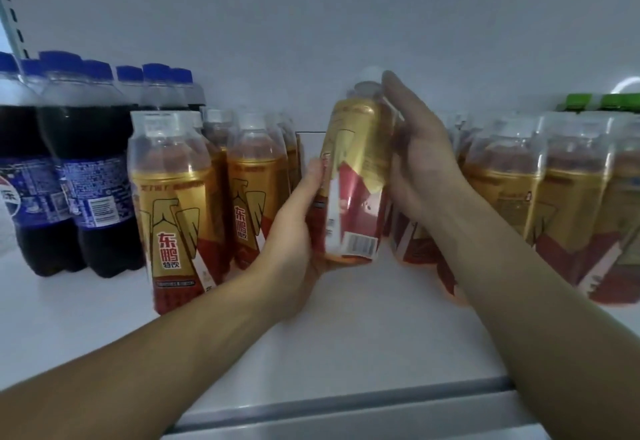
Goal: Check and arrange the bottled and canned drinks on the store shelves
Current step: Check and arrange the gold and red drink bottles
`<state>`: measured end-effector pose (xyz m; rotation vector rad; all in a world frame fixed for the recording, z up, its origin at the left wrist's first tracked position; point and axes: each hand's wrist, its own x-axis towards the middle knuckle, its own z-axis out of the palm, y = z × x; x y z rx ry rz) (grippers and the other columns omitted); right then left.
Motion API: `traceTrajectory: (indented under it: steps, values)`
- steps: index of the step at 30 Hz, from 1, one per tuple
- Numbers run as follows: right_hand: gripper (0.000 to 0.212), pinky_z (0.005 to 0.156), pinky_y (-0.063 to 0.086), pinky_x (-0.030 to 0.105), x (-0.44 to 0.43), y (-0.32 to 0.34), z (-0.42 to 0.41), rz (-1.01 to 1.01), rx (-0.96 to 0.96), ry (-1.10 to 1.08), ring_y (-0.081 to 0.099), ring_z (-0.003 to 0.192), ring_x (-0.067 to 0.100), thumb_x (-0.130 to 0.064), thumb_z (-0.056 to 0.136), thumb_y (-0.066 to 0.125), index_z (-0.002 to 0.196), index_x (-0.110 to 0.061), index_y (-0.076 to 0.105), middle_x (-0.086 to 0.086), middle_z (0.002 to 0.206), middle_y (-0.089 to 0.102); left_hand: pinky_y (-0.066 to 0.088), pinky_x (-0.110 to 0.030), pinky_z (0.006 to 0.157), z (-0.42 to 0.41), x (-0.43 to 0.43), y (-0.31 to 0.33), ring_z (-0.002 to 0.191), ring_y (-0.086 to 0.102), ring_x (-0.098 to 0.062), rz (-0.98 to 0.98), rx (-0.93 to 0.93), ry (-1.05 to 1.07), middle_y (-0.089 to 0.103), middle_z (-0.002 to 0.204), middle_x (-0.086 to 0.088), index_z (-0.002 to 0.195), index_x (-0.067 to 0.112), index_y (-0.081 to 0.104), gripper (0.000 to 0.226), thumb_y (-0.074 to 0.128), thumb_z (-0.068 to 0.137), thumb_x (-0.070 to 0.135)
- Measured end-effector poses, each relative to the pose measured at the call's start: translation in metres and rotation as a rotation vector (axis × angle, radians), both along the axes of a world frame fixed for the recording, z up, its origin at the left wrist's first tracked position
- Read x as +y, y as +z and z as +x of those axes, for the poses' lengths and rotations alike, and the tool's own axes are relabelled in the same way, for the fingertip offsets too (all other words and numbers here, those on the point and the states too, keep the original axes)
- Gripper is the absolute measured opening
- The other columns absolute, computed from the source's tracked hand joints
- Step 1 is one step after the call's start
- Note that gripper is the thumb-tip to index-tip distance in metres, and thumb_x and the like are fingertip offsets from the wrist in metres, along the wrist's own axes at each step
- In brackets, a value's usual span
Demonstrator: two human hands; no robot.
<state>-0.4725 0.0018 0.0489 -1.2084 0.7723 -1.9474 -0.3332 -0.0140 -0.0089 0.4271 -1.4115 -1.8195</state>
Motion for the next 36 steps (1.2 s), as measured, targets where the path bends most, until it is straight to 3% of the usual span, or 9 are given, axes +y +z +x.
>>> traceTrajectory:
  steps: [3, 9, 13, 16, 21, 24, 27, 30, 36]
  values:
    - [0.032, 0.089, 0.058, 0.042, 0.004, -0.002, 0.001, 0.099, -0.038, 0.113, 0.069, 0.092, 0.027, -0.039, 0.089, 0.067, 0.083, -0.010, 0.080, 0.012, 0.096, 0.072, 0.060, -0.040, 0.061, 0.004, 0.004, 0.002, 0.085, 0.074, -0.029, 0.111, -0.032, -0.112, 0.075, 0.107, -0.015, 0.122, 0.017, 0.069, 0.064, 0.040, 0.092, 0.065]
    - [0.062, 0.074, 0.057, 0.035, -0.001, -0.002, 0.004, 0.051, 0.086, -0.228, 0.072, 0.082, 0.015, -0.041, 0.088, 0.072, 0.136, -0.007, 0.054, 0.001, 0.096, 0.071, 0.056, -0.043, 0.092, 0.000, 0.004, 0.000, 0.099, 0.073, -0.014, -0.116, -0.071, 0.041, 0.077, 0.102, 0.008, 0.109, 0.036, 0.068, 0.041, 0.049, 0.087, 0.065]
    - [0.031, 0.073, 0.057, 0.036, 0.006, -0.002, 0.006, 0.039, -0.046, 0.085, 0.068, 0.075, 0.019, -0.039, 0.094, 0.063, 0.106, -0.010, 0.063, 0.005, 0.085, 0.068, 0.061, -0.046, 0.075, 0.002, 0.002, 0.002, 0.083, 0.076, -0.022, -0.010, -0.050, 0.050, 0.078, 0.094, -0.003, 0.101, 0.025, 0.074, 0.051, 0.049, 0.085, 0.067]
    - [0.043, 0.083, 0.057, 0.040, 0.007, -0.003, 0.005, 0.103, -0.065, 0.177, 0.068, 0.085, 0.027, -0.043, 0.095, 0.059, 0.116, -0.006, 0.063, 0.012, 0.094, 0.069, 0.060, -0.042, 0.064, 0.003, 0.003, 0.004, 0.084, 0.074, -0.029, 0.122, -0.034, -0.049, 0.076, 0.103, -0.013, 0.116, 0.014, 0.071, 0.068, 0.042, 0.089, 0.070]
    - [0.033, 0.074, 0.058, 0.038, 0.005, -0.004, 0.007, 0.068, 0.044, -0.077, 0.070, 0.076, 0.020, -0.037, 0.092, 0.068, 0.109, -0.010, 0.064, 0.005, 0.086, 0.071, 0.057, -0.043, 0.091, -0.002, 0.006, 0.001, 0.097, 0.074, -0.015, -0.038, -0.116, 0.040, 0.077, 0.103, 0.001, 0.107, 0.028, 0.075, 0.051, 0.043, 0.092, 0.065]
    - [0.037, 0.076, 0.059, 0.038, 0.002, -0.005, 0.010, 0.038, 0.059, -0.135, 0.071, 0.082, 0.020, -0.034, 0.093, 0.068, 0.118, -0.008, 0.061, 0.006, 0.093, 0.070, 0.056, -0.042, 0.093, -0.002, 0.006, 0.002, 0.084, 0.074, -0.007, -0.106, -0.137, 0.094, 0.078, 0.089, 0.009, 0.073, 0.044, 0.079, 0.037, 0.051, 0.091, 0.060]
    - [0.053, 0.088, 0.058, 0.041, 0.004, -0.004, 0.010, 0.108, 0.057, -0.032, 0.071, 0.096, 0.026, -0.044, 0.093, 0.064, 0.128, -0.005, 0.063, 0.013, 0.109, 0.070, 0.060, -0.045, 0.077, 0.001, 0.004, 0.003, 0.084, 0.076, -0.019, -0.008, -0.090, 0.071, 0.078, 0.095, 0.000, 0.097, 0.032, 0.078, 0.049, 0.045, 0.091, 0.068]
    - [0.040, 0.081, 0.059, 0.037, 0.011, -0.003, 0.011, 0.168, 0.046, 0.009, 0.072, 0.088, 0.023, -0.041, 0.094, 0.061, 0.115, -0.007, 0.069, 0.010, 0.098, 0.073, 0.060, -0.046, 0.071, 0.001, 0.005, 0.004, 0.090, 0.075, -0.028, 0.071, -0.092, 0.018, 0.076, 0.105, -0.009, 0.121, 0.023, 0.069, 0.065, 0.042, 0.089, 0.072]
    - [0.053, 0.074, 0.057, 0.030, 0.006, -0.003, 0.016, 0.035, 0.083, -0.151, 0.072, 0.082, 0.012, -0.031, 0.091, 0.072, 0.135, -0.009, 0.054, 0.004, 0.100, 0.069, 0.062, -0.044, 0.076, -0.002, 0.006, 0.006, 0.088, 0.076, -0.022, 0.022, -0.055, 0.112, 0.078, 0.098, -0.004, 0.113, 0.024, 0.071, 0.054, 0.044, 0.092, 0.066]
